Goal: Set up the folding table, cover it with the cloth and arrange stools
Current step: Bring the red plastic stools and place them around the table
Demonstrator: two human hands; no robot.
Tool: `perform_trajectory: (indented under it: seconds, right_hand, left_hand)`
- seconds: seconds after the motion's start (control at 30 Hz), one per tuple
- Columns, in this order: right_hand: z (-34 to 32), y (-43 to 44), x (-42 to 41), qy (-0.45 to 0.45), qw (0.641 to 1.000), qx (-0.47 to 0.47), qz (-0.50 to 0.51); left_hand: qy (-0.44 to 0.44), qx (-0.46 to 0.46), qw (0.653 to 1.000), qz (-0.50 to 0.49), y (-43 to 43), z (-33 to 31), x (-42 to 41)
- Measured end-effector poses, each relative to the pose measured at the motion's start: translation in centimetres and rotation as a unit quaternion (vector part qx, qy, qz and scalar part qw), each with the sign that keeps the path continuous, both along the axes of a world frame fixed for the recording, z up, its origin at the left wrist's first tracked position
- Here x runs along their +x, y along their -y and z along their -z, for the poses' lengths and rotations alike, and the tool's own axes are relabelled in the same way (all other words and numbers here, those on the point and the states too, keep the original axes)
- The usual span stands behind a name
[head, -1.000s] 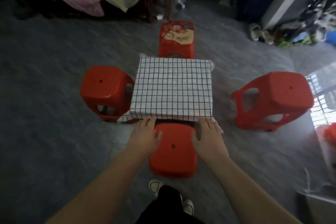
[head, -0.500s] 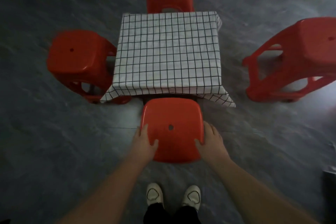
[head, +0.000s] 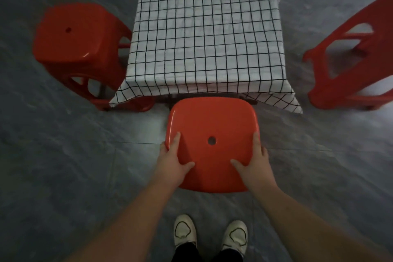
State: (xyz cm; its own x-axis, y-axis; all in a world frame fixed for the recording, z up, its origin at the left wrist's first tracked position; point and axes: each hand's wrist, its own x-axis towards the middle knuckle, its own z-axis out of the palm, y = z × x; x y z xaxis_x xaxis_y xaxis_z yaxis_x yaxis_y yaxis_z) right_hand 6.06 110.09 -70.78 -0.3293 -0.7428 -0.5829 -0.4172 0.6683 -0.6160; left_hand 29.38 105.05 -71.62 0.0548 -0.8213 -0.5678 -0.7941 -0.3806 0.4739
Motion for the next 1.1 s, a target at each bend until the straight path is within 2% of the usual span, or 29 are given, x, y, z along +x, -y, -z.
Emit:
perform_trajectory:
  seconds: [0.23, 0.6, 1.1]
  right_hand:
    - [-1.6, -3.3, 1.0, 0.004, 1.000, -0.001, -0.012]
    - [-3.6, -12.8, 5.2, -0.021, 1.000, 0.008, -0.009]
    - [-2.9, -23.3, 7.0, -0.016, 0.999, 0.033, -0.018]
  left_hand:
    - [0.008, -0.005, 1.000, 0.017, -3.1, -1.8, 1.3]
    - [0.020, -0.002, 0.999, 0.047, -13.1, -3.6, 5.7]
    - [0.032, 0.051, 0.997, 0.051, -23.5, -3.5, 7.3]
